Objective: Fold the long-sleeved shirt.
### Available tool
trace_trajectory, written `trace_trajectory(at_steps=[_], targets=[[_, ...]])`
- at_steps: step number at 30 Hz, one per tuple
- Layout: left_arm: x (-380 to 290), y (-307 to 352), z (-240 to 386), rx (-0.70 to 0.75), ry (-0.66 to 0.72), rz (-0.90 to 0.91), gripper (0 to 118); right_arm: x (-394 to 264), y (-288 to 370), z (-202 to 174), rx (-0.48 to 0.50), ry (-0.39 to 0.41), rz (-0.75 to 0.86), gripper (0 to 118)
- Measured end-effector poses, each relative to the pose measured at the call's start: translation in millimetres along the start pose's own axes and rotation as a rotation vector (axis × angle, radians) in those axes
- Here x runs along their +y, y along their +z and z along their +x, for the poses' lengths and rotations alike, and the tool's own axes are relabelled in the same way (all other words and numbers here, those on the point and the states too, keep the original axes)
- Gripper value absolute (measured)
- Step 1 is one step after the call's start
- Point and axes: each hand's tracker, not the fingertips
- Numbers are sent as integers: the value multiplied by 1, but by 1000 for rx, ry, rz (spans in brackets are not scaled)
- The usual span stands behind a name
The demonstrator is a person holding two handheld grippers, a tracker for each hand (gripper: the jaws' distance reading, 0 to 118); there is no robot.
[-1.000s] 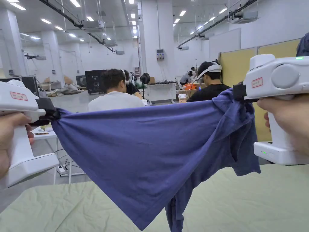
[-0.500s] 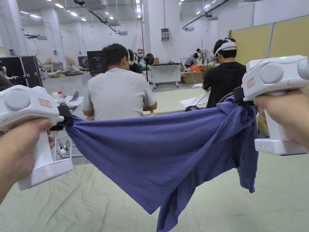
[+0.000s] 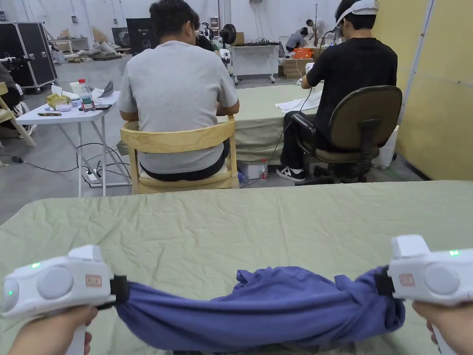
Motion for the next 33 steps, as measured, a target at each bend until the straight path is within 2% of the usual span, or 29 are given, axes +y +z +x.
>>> trace_trajectory(at_steps=[5, 9, 16, 20, 23, 27, 30, 33], targets=[[-65, 17, -18, 37, -34, -45, 4, -79, 30, 1, 47, -25, -32, 16], [-111, 48, -26, 12, 6, -86, 4, -129, 66, -7, 23, 49, -24, 16], [-181, 96, -48, 19, 21, -131, 4, -212, 130, -7, 19, 43, -39, 15], [-217, 120, -58, 14, 37, -156, 4, -260, 154, 1, 26, -5, -95, 15], [-240, 132, -62, 5, 43, -169, 4, -284, 168, 5, 27, -42, -122, 13], [-257, 132, -66, 21, 40, -192, 4, -302, 175, 6, 21, -30, -147, 13], [-264, 131, -72, 9, 73, -207, 4, -312, 178, 12, 4, -58, -179, 13], [-271, 131, -76, 29, 46, -238, 4, -320, 176, 13, -13, -40, -218, 13]])
